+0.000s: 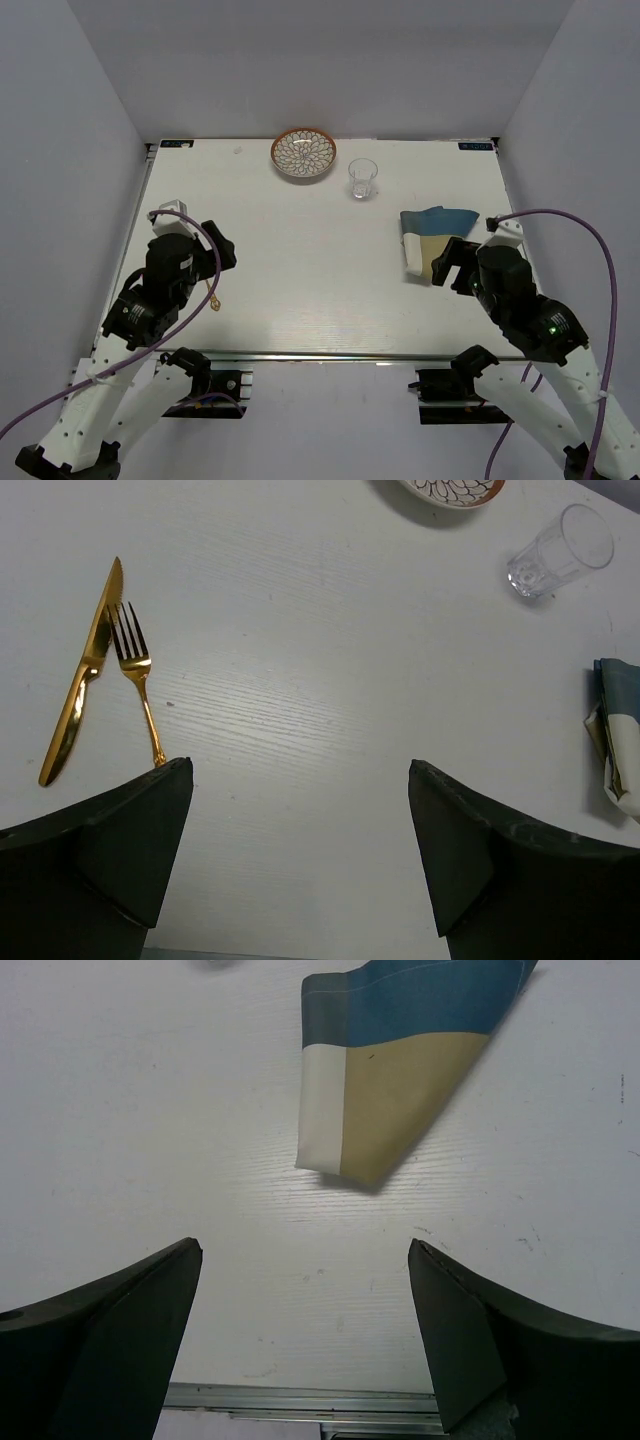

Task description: Set the dinner table for one person

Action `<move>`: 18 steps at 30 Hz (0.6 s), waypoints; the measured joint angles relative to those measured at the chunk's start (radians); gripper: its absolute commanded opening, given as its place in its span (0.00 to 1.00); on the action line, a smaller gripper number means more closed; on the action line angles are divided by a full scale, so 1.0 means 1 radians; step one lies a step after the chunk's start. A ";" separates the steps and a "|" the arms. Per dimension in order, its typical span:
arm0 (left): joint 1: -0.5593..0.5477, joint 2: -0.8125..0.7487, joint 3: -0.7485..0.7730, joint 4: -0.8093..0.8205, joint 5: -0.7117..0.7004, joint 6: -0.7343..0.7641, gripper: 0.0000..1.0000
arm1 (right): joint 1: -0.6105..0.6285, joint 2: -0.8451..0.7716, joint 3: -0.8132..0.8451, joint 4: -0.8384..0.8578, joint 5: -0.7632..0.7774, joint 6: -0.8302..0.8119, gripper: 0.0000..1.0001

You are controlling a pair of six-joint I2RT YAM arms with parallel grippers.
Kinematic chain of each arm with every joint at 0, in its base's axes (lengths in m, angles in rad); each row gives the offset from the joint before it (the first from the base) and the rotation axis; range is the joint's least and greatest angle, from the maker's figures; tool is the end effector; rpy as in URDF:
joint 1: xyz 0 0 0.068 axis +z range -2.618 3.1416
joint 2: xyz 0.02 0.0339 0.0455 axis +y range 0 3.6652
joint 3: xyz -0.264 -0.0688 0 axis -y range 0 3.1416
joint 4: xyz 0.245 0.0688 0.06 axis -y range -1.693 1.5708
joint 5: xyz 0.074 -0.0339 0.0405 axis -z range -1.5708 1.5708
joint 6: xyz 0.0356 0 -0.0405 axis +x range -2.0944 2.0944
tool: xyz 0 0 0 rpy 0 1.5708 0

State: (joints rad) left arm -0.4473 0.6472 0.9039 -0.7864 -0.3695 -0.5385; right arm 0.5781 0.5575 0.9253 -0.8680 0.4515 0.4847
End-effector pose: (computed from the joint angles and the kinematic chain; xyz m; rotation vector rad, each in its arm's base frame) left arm 0.1170 -0.0419 0.3388 -0.3139 2.0447 -0.2193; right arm 0.0889 0.0395 0.3464 0.1791 2.0151 0.2055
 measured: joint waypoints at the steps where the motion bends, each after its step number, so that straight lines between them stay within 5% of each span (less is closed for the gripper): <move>1: 0.000 0.000 0.000 0.000 -0.003 -0.002 0.98 | 0.000 0.003 0.000 -0.001 0.003 0.003 0.89; 13: 0.000 0.008 0.000 -0.038 -0.090 -0.066 0.98 | 0.000 0.012 -0.082 0.090 0.016 0.013 0.89; 18: 0.000 0.031 0.000 -0.052 -0.103 -0.074 0.98 | -0.001 0.277 -0.061 0.200 0.027 0.011 0.89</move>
State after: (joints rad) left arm -0.4473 0.6781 0.9039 -0.8387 -0.4721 -0.6121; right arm 0.5774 0.8349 0.8646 -0.6685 0.4786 0.4953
